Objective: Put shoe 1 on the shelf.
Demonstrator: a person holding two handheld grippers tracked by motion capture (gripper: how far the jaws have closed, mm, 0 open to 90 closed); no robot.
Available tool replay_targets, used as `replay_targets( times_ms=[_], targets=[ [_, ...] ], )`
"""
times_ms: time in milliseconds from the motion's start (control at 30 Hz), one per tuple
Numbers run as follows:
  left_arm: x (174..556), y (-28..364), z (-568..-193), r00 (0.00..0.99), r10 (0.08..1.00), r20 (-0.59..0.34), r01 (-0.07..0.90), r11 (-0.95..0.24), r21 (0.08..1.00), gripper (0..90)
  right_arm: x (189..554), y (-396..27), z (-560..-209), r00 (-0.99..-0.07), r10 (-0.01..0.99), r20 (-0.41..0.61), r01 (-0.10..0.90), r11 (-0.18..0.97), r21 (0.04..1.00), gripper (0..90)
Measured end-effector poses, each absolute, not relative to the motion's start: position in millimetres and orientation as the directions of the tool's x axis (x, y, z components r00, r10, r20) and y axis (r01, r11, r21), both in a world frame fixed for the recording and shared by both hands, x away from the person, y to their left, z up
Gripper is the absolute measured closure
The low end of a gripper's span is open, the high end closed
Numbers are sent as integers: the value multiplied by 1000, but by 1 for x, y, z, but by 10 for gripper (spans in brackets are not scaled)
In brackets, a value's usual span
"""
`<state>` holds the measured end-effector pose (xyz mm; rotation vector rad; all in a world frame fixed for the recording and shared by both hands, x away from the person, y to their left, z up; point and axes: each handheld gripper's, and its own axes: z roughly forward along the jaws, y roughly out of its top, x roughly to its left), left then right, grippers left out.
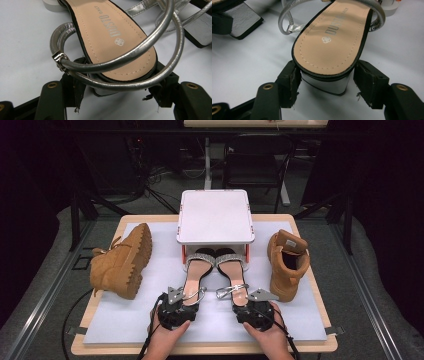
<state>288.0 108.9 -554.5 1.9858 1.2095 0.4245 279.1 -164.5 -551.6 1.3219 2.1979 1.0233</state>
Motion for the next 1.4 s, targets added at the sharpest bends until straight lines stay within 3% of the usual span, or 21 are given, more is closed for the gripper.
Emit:
replay_targets(
  times_ms=[933,1400],
  targets=[
    [297,99,-555,483,867,-121,620,-242,747,376,287,-150,-552,-466,884,42,602,281,748,391],
    [296,103,-564,526,845,-98,562,-259,786,345,284,-151,-565,-479,877,27,574,290,766,366]
  ],
)
